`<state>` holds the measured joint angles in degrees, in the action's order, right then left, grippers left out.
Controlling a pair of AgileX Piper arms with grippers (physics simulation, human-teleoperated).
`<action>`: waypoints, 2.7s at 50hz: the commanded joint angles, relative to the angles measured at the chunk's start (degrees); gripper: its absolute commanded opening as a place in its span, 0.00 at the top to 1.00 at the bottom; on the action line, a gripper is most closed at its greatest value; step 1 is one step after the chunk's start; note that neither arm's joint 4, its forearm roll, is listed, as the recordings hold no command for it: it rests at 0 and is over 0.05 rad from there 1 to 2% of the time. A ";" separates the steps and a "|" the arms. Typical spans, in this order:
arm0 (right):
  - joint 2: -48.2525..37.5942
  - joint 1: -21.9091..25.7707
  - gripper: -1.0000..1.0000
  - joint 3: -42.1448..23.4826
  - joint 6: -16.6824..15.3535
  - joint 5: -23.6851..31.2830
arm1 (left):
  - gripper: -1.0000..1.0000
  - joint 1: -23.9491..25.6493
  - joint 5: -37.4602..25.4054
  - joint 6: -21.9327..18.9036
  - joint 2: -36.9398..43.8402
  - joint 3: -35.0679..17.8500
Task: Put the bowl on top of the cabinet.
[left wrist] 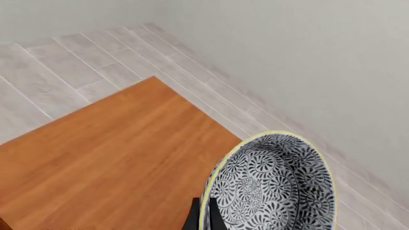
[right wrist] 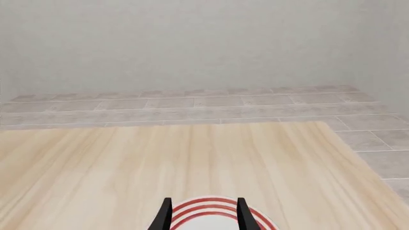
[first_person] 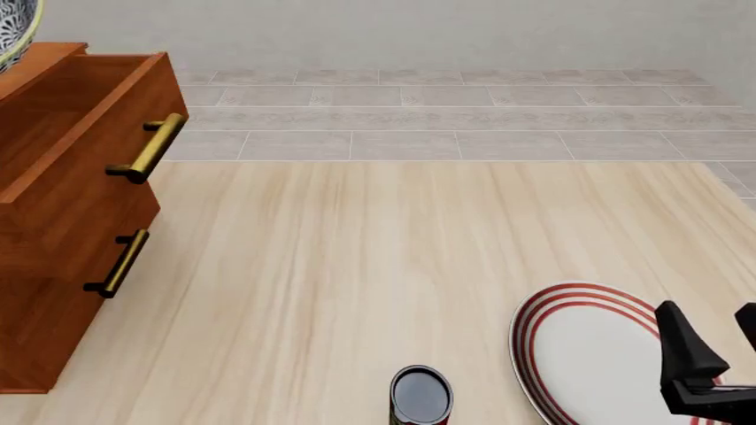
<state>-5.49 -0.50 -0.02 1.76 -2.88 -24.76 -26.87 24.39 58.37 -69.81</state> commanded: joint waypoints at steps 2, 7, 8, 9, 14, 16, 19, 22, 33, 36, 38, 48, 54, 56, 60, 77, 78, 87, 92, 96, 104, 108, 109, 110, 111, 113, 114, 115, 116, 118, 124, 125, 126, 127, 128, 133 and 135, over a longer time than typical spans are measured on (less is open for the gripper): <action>-1.04 0.09 0.00 0.00 0.34 -0.96 | 1.00 -2.14 0.95 -0.09 -0.51 0.52; -1.09 0.20 0.00 0.00 0.52 -1.03 | 1.00 -3.06 1.55 0.21 -0.64 0.98; -1.09 0.20 0.00 0.00 0.52 -1.03 | 1.00 -3.06 1.55 0.21 -0.64 0.98; -0.92 0.20 0.00 0.00 0.60 -0.91 | 1.00 -3.94 1.48 0.25 -0.82 0.91; -1.27 0.29 0.00 0.01 0.79 -1.12 | 1.00 -4.97 1.88 0.61 -0.51 1.12; -1.45 0.30 0.00 0.01 1.02 -1.23 | 1.00 -5.18 2.08 0.94 -0.36 1.26; -1.85 0.29 0.00 0.01 1.01 -1.65 | 1.00 -6.29 2.20 0.65 -0.90 1.42; -2.48 0.29 0.00 0.01 1.08 -2.22 | 1.00 -6.75 2.43 0.79 -0.81 1.89; -2.51 0.40 0.00 0.01 1.26 -2.14 | 1.00 -7.57 3.50 1.30 -0.22 2.99; -2.53 0.43 0.00 0.01 1.37 -2.10 | 1.00 -7.91 3.59 1.39 -0.05 3.06; -2.65 0.39 0.00 0.01 1.53 -2.14 | 1.00 -8.24 3.60 1.39 0.01 3.09; -3.95 0.33 0.00 0.01 1.67 -3.39 | 1.00 -9.45 4.33 1.51 0.69 3.82; -4.40 0.34 0.00 0.01 1.77 -3.82 | 1.00 -9.93 5.07 1.59 1.28 4.36; -4.40 0.35 0.00 0.01 1.82 -3.84 | 1.00 -10.00 5.38 1.57 1.46 4.54; -4.06 0.34 0.00 0.01 1.84 -3.55 | 1.00 -10.10 5.55 1.44 1.44 4.67; -1.26 0.22 0.00 0.01 1.78 -0.80 | 1.00 -12.15 5.84 2.22 1.47 5.29; -1.23 0.22 0.00 0.01 1.78 -0.78 | 1.00 -12.15 5.84 2.22 1.47 5.29; -1.03 0.22 0.00 0.01 1.83 -0.55 | 1.00 -12.65 6.14 2.71 1.65 5.54; -1.16 0.18 0.00 0.01 1.83 -0.69 | 1.00 -12.68 6.35 2.64 1.81 5.77; -1.27 0.16 0.00 0.01 1.84 -0.79 | 1.00 -12.67 6.64 2.72 2.15 6.20; -2.05 0.18 0.00 0.01 1.93 -1.47 | 1.00 -12.42 7.32 2.85 2.80 7.10; -2.55 0.16 0.00 0.01 1.95 -1.95 | 1.00 -12.36 7.61 2.97 3.24 7.52; -2.65 0.16 0.00 0.01 1.96 -2.05 | 1.00 -12.28 7.75 3.01 3.29 7.62; -2.66 0.16 0.00 0.01 1.96 -2.07 | 1.00 -12.28 7.76 3.01 3.29 7.62; -2.81 0.21 0.00 0.01 2.02 -2.24 | 1.00 -12.54 7.79 2.89 3.50 7.82; -2.77 0.19 0.00 0.01 2.00 -2.19 | 1.00 -12.56 8.05 2.94 3.61 8.08; -2.72 0.20 0.00 0.01 2.05 -2.15 | 1.00 -12.55 8.17 2.96 3.67 8.19; -2.72 0.20 0.00 0.01 2.05 -2.14 | 1.00 -12.55 8.17 2.96 3.67 8.19; -2.47 0.23 0.00 0.01 2.04 -1.90 | 1.00 -12.59 8.30 2.87 3.79 8.34; -2.29 0.23 0.00 0.01 2.05 -1.71 | 1.00 -12.67 8.43 2.82 3.94 8.52; -2.32 0.25 0.00 0.01 2.06 -1.72 | 1.00 -12.90 8.66 2.59 4.08 8.75; -2.22 0.24 0.00 0.01 2.08 -1.63 | 1.00 -13.07 8.74 2.43 4.09 8.85; -2.16 0.22 0.00 0.01 2.08 -1.57 | 1.00 -13.08 8.81 2.29 4.12 8.89; -2.03 0.20 0.00 0.01 2.09 -1.44 | 1.00 -13.15 8.96 2.31 4.20 9.11; -2.03 0.20 0.00 0.01 2.10 -1.46 | 1.00 -13.24 9.06 2.25 4.21 9.23; -1.84 0.23 0.00 0.01 2.16 -1.22 | 1.00 -13.27 9.26 2.01 4.27 9.42; -1.84 0.27 0.00 0.01 2.16 -1.22 | 1.00 -13.40 9.28 2.07 4.40 9.57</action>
<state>-7.52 -0.28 -0.01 3.85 -4.33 -37.96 -17.97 27.06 61.61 -61.55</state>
